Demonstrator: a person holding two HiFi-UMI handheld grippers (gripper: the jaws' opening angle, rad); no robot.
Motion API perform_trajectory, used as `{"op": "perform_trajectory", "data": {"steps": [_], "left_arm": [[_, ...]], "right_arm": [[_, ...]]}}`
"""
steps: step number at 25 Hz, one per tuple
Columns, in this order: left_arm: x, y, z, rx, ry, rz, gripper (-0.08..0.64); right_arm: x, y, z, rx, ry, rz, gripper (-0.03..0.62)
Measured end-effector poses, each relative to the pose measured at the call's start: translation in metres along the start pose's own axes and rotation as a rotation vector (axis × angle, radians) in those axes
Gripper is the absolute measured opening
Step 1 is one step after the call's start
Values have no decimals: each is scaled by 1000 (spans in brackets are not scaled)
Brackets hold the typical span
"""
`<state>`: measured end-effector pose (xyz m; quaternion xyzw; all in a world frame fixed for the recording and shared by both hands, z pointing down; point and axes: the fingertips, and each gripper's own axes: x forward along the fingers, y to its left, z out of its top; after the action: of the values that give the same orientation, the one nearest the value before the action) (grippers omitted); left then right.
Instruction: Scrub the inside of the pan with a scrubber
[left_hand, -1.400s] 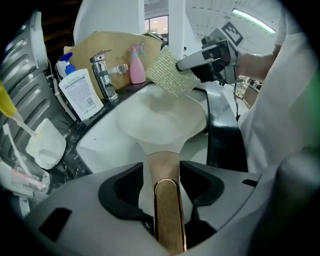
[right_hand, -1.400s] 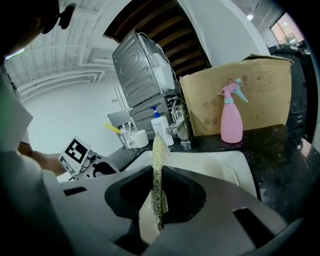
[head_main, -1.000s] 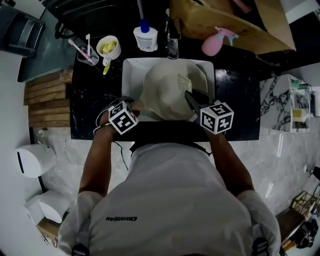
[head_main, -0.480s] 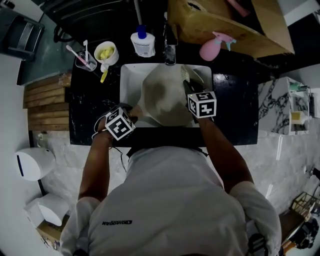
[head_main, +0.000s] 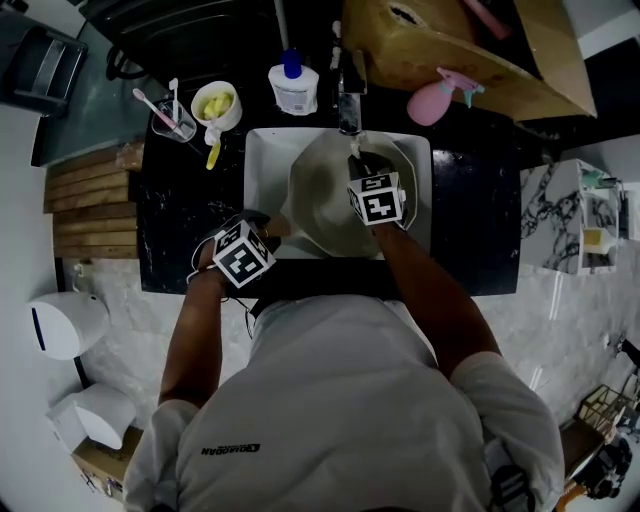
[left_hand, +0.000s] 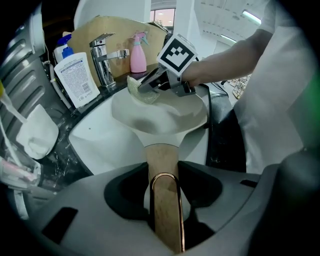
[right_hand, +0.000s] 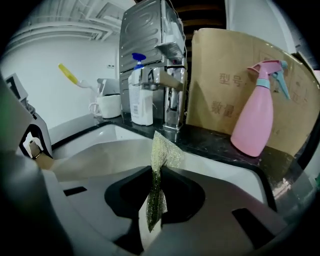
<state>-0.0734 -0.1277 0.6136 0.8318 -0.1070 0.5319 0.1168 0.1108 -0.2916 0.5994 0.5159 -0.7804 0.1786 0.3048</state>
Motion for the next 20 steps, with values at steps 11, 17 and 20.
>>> {"op": "perform_trajectory", "data": {"steps": [11, 17, 20], "left_arm": [[0, 1, 0, -20, -13, -27, 193], [0, 1, 1, -26, -10, -33, 193], [0, 2, 0, -30, -9, -34, 193]], "right_arm": [[51, 20, 13, -75, 19, 97, 73], [59, 35, 11, -88, 20, 192, 75], [62, 46, 10, -86, 14, 254, 78]]}}
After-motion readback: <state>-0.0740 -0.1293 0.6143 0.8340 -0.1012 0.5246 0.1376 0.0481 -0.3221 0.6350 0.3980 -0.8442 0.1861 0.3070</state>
